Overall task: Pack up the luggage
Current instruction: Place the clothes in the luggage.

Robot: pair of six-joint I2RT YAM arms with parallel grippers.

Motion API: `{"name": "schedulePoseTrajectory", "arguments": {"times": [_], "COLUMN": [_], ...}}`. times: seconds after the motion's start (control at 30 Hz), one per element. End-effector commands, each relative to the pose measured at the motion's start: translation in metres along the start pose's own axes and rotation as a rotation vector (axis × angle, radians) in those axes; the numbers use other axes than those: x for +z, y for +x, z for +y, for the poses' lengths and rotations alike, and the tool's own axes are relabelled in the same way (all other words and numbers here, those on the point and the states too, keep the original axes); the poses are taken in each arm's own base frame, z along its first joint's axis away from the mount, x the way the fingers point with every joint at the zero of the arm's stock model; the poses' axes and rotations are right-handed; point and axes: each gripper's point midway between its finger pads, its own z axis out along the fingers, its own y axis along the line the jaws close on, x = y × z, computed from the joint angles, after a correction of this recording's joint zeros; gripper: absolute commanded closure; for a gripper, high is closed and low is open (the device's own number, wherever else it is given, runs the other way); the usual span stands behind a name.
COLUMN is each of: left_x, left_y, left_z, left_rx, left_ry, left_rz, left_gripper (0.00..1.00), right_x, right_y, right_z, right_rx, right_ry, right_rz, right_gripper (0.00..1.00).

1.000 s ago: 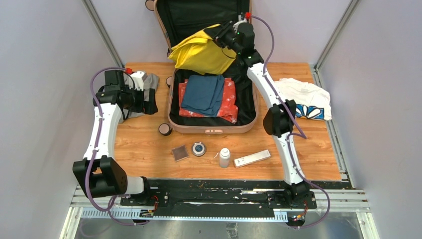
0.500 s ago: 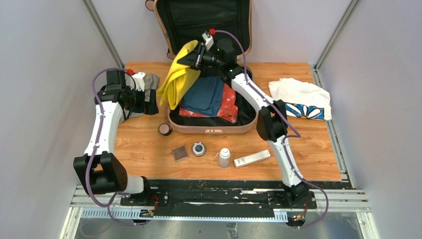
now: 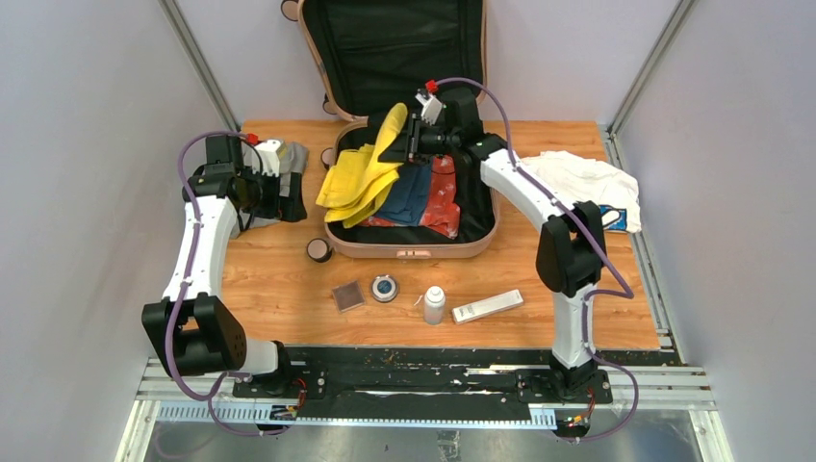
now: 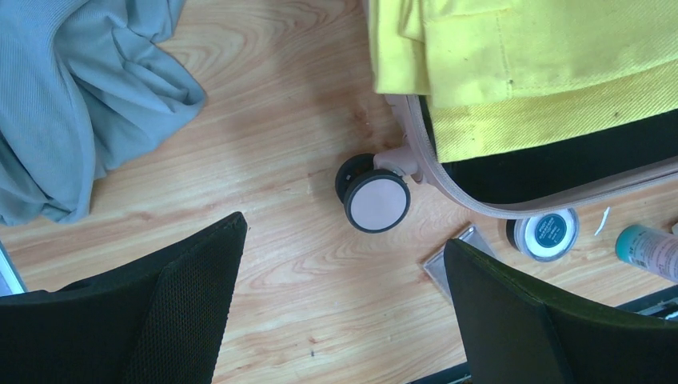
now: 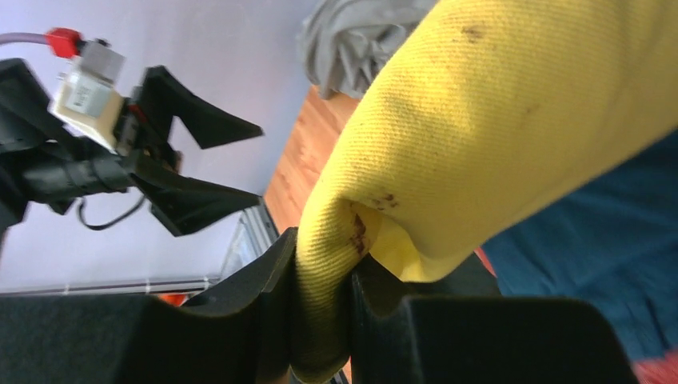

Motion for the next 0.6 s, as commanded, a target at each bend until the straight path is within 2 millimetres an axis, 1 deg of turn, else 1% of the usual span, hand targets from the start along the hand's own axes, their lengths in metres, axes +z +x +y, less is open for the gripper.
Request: {"name": "schedulePoseTrajectory", "arguments": {"times": [0.0, 0.17, 0.27, 0.33, 0.4, 0.5, 0.57], "left_x": [-0.005, -0.004, -0.003, -0.004, -0.004, -0.005, -0.005], "left_y": [-0.004, -0.004, -0.006, -0.007, -0.008, -0.009, -0.010], "left_z": [-0.002, -0.003, -0.005, -0.006, -0.007, -0.009, -0.009], "left_rx": [-0.005, -0.009, -0.014, -0.016, -0.017, -0.019, -0.018], "left_ry": [0.008, 0.017, 0.029, 0.034, 0.038, 0.044, 0.046], "left_rz": [-0.017, -0.015, -0.018, -0.023, -0.026, -0.032, -0.033], "left_gripper": [0.00, 0.00, 0.00, 0.00, 0.00, 0.00, 0.00], "right_x": [-0.032, -0.055, -0.071, -0.083, -0.094, -0.110, -0.117], "right_y": [0.020, 0.053, 0.074, 0.085, 0.092, 0.096, 0.095], "right_z": [-0.021, -0.071, -0.111, -0.130, -0.143, -0.154, -0.157], "right_rx": [-0.058, -0.013, 0.018, 0.019, 0.017, 0.005, -0.009], "right_ry": [0.146, 0.320, 0.483, 0.581, 0.667, 0.764, 0.804], "right_rz": [0.060, 0.128, 0.189, 0.232, 0.265, 0.293, 0.298], "right_gripper": [1.00, 1.00, 1.00, 1.00, 0.92, 0.84, 0.69]}}
